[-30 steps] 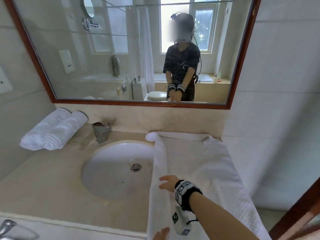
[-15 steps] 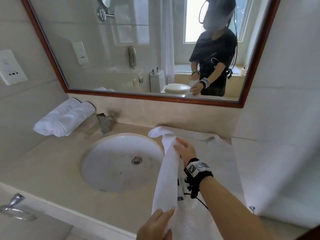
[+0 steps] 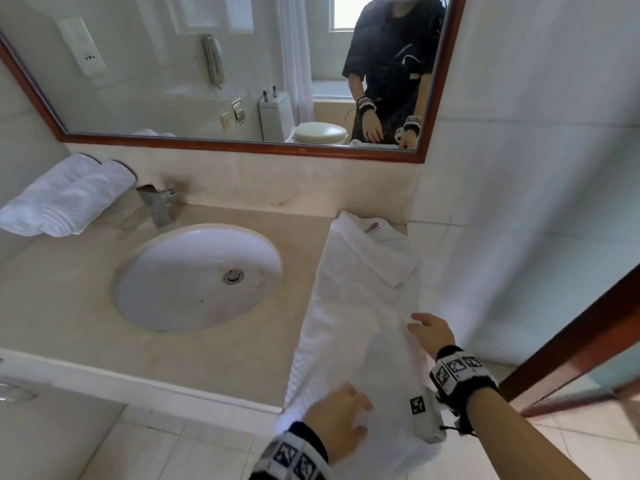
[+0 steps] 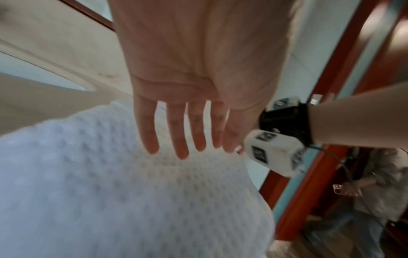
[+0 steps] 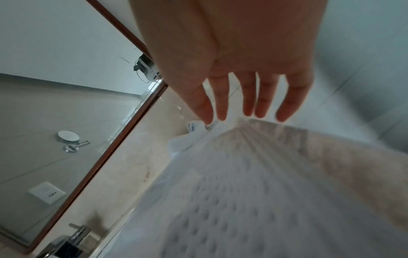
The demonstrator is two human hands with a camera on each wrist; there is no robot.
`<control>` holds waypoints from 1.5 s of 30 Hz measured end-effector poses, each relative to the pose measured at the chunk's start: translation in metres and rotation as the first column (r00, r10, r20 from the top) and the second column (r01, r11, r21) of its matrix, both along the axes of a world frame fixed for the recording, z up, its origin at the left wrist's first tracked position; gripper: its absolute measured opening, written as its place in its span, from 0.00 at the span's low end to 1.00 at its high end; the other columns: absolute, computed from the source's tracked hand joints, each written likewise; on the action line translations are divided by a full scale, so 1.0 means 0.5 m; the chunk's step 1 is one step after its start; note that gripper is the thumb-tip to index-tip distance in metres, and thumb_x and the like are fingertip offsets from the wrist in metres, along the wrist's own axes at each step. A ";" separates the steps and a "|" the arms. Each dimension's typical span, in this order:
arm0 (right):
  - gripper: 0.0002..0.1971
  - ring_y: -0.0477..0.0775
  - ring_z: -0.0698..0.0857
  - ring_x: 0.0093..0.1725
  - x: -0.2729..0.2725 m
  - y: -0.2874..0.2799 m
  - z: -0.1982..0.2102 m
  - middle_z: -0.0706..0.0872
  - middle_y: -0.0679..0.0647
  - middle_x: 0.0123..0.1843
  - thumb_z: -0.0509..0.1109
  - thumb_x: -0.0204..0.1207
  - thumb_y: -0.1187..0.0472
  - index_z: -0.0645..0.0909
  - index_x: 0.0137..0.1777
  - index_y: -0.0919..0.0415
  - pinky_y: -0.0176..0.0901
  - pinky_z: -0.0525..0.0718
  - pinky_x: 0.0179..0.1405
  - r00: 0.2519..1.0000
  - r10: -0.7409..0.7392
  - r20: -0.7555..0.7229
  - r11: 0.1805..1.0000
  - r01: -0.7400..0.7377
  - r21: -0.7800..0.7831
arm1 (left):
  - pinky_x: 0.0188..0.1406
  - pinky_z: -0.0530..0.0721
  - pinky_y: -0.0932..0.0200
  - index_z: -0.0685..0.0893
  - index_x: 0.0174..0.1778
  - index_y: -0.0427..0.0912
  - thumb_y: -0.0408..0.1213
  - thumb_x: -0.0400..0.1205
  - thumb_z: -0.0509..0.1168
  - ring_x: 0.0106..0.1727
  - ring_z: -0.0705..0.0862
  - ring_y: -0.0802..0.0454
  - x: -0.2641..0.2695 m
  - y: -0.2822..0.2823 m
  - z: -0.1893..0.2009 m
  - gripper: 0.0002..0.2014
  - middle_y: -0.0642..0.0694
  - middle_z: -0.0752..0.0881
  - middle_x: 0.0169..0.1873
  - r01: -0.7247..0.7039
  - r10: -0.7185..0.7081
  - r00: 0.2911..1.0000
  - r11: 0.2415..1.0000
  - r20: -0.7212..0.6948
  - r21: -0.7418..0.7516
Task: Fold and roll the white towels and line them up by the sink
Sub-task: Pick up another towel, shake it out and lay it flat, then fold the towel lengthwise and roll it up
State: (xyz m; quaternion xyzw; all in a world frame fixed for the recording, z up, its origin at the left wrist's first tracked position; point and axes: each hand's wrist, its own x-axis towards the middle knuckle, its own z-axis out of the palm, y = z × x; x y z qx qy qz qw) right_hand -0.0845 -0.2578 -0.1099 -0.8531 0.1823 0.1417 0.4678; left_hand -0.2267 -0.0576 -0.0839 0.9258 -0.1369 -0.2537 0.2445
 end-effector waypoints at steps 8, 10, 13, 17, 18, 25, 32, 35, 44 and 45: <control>0.16 0.62 0.76 0.71 -0.013 -0.017 0.026 0.75 0.62 0.72 0.67 0.78 0.61 0.81 0.65 0.61 0.43 0.73 0.68 0.997 0.068 0.027 0.985 -0.062 -0.163 | 0.73 0.72 0.55 0.79 0.65 0.46 0.39 0.83 0.62 0.71 0.74 0.48 0.174 0.101 0.048 0.15 0.45 0.75 0.69 -0.311 0.297 0.944 0.946 0.145 0.086; 0.15 0.61 0.75 0.71 -0.003 -0.010 0.041 0.75 0.60 0.71 0.66 0.79 0.61 0.82 0.64 0.59 0.46 0.73 0.70 0.994 0.088 0.069 0.981 -0.075 -0.180 | 0.71 0.74 0.52 0.80 0.63 0.47 0.39 0.82 0.62 0.70 0.74 0.47 0.207 0.111 0.063 0.14 0.45 0.75 0.68 -0.347 0.326 0.930 0.931 0.171 0.111; 0.12 0.60 0.74 0.71 0.031 0.020 0.059 0.77 0.59 0.70 0.66 0.79 0.62 0.84 0.61 0.60 0.44 0.71 0.71 0.985 0.119 0.121 0.983 -0.100 -0.155 | 0.71 0.74 0.48 0.81 0.62 0.48 0.39 0.81 0.62 0.71 0.72 0.47 0.268 0.119 0.084 0.14 0.47 0.75 0.69 -0.358 0.319 0.915 0.925 0.246 0.130; 0.12 0.57 0.77 0.70 0.094 0.065 0.077 0.80 0.58 0.69 0.67 0.79 0.62 0.84 0.61 0.62 0.37 0.69 0.68 0.978 0.161 0.130 0.979 -0.141 -0.149 | 0.73 0.72 0.46 0.76 0.67 0.49 0.37 0.81 0.61 0.76 0.66 0.47 0.375 0.119 0.102 0.17 0.49 0.73 0.72 -0.329 0.260 0.907 0.929 0.331 0.170; 0.13 0.57 0.78 0.70 0.113 0.076 0.082 0.80 0.57 0.69 0.67 0.79 0.63 0.84 0.61 0.62 0.36 0.70 0.67 0.977 0.162 0.138 0.979 -0.142 -0.145 | 0.72 0.72 0.46 0.75 0.69 0.49 0.36 0.81 0.60 0.78 0.64 0.48 0.404 0.117 0.104 0.19 0.50 0.72 0.73 -0.308 0.229 0.907 0.933 0.354 0.184; 0.16 0.54 0.72 0.74 0.287 0.120 0.083 0.75 0.54 0.74 0.58 0.83 0.63 0.78 0.68 0.57 0.37 0.64 0.73 0.970 0.202 0.133 0.949 -0.161 -0.270 | 0.77 0.60 0.41 0.66 0.76 0.51 0.33 0.85 0.53 0.83 0.54 0.52 0.630 0.079 0.094 0.22 0.53 0.67 0.78 -0.048 -0.127 0.871 0.939 0.475 0.340; 0.28 0.59 0.67 0.76 0.447 0.154 0.068 0.69 0.55 0.77 0.55 0.82 0.63 0.59 0.81 0.46 0.51 0.68 0.76 0.946 0.316 -0.068 0.839 -0.312 -0.446 | 0.77 0.49 0.26 0.50 0.83 0.50 0.27 0.82 0.54 0.85 0.48 0.47 0.792 0.032 0.065 0.34 0.50 0.65 0.79 0.269 -0.475 0.828 0.803 0.299 0.531; 0.27 0.59 0.65 0.75 0.489 0.169 0.048 0.66 0.51 0.78 0.55 0.81 0.58 0.59 0.79 0.42 0.58 0.70 0.72 0.943 0.302 -0.139 0.788 -0.329 -0.521 | 0.76 0.53 0.27 0.70 0.75 0.44 0.32 0.84 0.54 0.82 0.58 0.45 0.824 0.031 0.044 0.22 0.47 0.74 0.73 0.284 -0.492 0.843 0.751 0.217 0.596; 0.21 0.54 0.69 0.74 0.548 0.133 0.063 0.66 0.50 0.76 0.53 0.83 0.52 0.69 0.73 0.58 0.57 0.73 0.65 0.997 0.076 -0.001 0.745 -0.057 -0.664 | 0.73 0.58 0.32 0.70 0.72 0.51 0.44 0.85 0.53 0.69 0.74 0.36 0.875 0.018 0.019 0.18 0.39 0.73 0.69 0.385 -0.615 0.773 0.650 0.155 0.655; 0.24 0.54 0.63 0.78 0.553 0.119 0.076 0.59 0.49 0.81 0.54 0.82 0.50 0.64 0.76 0.58 0.61 0.70 0.68 0.995 0.098 -0.006 0.662 -0.069 -0.746 | 0.73 0.58 0.32 0.71 0.72 0.51 0.46 0.84 0.55 0.71 0.71 0.35 0.876 0.016 0.013 0.19 0.38 0.67 0.71 0.395 -0.626 0.770 0.622 0.126 0.677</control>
